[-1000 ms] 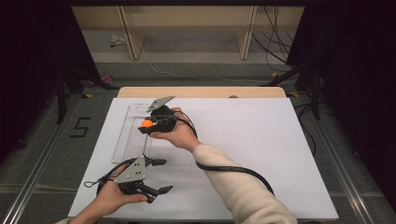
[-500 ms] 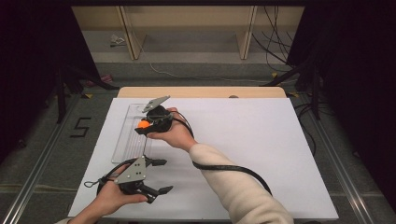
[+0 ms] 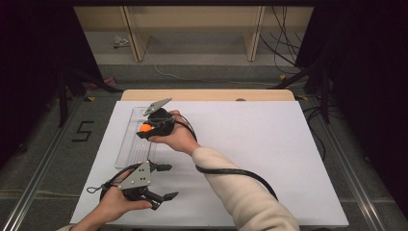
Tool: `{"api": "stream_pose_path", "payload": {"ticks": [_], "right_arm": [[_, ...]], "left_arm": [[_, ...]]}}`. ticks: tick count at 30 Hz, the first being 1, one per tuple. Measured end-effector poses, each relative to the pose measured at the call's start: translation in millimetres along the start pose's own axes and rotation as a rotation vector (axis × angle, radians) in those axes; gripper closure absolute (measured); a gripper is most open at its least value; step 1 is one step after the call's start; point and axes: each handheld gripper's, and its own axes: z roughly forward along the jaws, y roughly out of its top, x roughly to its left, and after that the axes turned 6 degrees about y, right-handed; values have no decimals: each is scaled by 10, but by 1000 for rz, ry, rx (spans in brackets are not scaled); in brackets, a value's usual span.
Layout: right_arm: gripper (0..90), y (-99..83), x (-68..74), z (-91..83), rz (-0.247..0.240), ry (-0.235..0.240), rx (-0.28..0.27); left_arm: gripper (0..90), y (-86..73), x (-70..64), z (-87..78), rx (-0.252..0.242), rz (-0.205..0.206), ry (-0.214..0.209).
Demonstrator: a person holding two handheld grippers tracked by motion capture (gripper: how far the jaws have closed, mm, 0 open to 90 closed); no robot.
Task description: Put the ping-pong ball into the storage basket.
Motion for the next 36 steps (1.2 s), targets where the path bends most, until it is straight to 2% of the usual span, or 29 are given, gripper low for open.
{"api": "stream_pose_path", "payload": {"ticks": [36], "right_arm": [[511, 17, -13, 208, -1, 16, 45]], "left_arm": [[169, 4, -4, 3, 1, 2, -5]]}}
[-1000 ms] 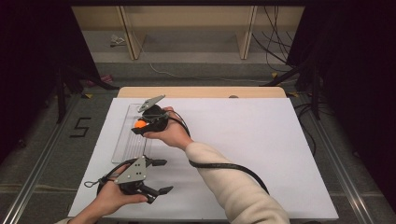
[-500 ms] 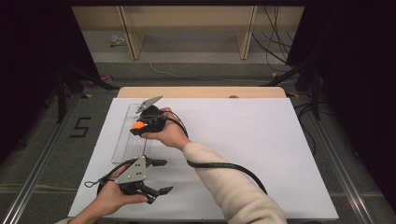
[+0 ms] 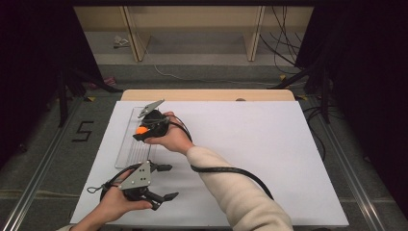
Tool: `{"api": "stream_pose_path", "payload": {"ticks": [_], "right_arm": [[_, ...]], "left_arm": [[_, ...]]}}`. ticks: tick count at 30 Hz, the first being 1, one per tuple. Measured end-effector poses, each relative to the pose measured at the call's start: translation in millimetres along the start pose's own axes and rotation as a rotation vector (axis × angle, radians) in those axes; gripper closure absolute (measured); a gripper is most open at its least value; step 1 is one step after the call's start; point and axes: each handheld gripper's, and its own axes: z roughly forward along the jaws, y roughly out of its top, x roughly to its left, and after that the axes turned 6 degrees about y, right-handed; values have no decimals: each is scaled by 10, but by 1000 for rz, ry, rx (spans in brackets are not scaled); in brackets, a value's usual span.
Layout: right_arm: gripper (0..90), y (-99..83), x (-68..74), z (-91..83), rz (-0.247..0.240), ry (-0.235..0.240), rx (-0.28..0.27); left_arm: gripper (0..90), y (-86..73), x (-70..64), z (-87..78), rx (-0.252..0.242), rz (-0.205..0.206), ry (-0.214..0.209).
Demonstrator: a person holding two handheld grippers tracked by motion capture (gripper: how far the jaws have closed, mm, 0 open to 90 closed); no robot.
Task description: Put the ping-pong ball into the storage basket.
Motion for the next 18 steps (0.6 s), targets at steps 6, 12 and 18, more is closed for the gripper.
{"api": "stream_pose_path", "payload": {"ticks": [6, 12, 18], "right_arm": [[511, -2, -1, 28, 0, 0, 4], [510, -8, -5, 54, 1, 1, 10], [510, -16, -12, 75, -1, -1, 18]], "left_arm": [[169, 0, -1, 1, 0, 0, 0], [169, 1, 0, 0, 0, 1, 0], [169, 0, -1, 2, -1, 0, -1]]}}
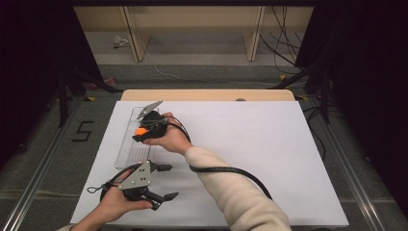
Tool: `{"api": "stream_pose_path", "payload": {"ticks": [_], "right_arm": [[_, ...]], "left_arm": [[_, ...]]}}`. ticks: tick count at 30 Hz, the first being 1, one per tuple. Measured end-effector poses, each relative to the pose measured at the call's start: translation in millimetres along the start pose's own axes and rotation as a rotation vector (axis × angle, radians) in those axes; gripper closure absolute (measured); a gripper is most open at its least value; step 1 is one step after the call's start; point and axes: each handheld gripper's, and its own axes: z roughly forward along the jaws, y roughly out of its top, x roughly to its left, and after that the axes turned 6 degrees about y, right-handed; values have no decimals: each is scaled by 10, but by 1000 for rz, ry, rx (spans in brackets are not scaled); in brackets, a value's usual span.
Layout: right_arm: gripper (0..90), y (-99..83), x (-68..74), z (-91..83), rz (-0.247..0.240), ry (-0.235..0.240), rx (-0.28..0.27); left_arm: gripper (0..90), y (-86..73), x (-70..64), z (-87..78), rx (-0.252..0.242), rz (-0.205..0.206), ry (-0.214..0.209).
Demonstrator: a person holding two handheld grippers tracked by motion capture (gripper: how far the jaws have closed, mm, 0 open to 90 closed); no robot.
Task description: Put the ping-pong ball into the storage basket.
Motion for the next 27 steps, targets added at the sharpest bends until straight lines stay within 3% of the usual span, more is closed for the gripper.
{"api": "stream_pose_path", "payload": {"ticks": [27], "right_arm": [[508, -68, -10, 96, 1, 3, 38]], "left_arm": [[169, 0, -1, 0, 0, 2, -1]]}}
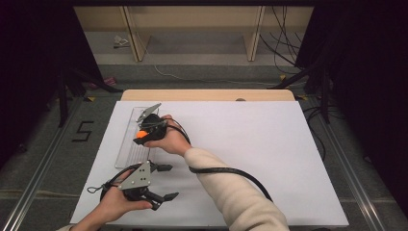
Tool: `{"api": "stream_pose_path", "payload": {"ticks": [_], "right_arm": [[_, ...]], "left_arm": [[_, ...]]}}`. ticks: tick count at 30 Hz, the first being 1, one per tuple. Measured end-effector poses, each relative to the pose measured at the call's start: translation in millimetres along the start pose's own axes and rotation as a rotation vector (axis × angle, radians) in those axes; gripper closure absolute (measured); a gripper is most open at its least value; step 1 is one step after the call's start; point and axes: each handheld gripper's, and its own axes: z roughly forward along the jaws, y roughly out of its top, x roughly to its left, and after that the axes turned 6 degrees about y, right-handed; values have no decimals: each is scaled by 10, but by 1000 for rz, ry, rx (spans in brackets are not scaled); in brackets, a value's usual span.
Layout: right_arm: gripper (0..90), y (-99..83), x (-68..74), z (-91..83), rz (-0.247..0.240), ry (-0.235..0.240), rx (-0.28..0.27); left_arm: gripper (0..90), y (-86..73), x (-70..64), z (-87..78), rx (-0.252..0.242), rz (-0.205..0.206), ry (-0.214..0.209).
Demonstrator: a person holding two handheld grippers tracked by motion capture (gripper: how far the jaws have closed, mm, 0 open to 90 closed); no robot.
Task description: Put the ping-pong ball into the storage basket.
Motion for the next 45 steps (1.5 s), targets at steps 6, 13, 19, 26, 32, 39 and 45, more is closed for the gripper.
{"api": "stream_pose_path", "payload": {"ticks": [6, 13, 19, 26, 32, 39, 45], "right_arm": [[507, -5, 2, 14, -1, 0, 5], [507, -14, 0, 24, 0, -1, 6], [506, -24, 5, 42, 1, 0, 12], [506, -27, 10, 54, -3, 1, 15], [505, -22, 12, 56, -4, 1, 14], [491, -12, 12, 51, -2, 0, 7], [365, 29, 23, -6, 0, -1, -18]], "left_arm": [[169, 1, -1, 0, -1, 0, 0], [169, 0, 0, 1, 0, 0, 0], [169, 0, -1, 0, 0, 1, 0], [169, 0, -1, 0, 0, 1, -1], [169, 1, -1, 0, -1, 1, -1], [169, 0, -1, 0, -1, 1, -1], [169, 1, 1, -1, 0, 1, -2]]}}
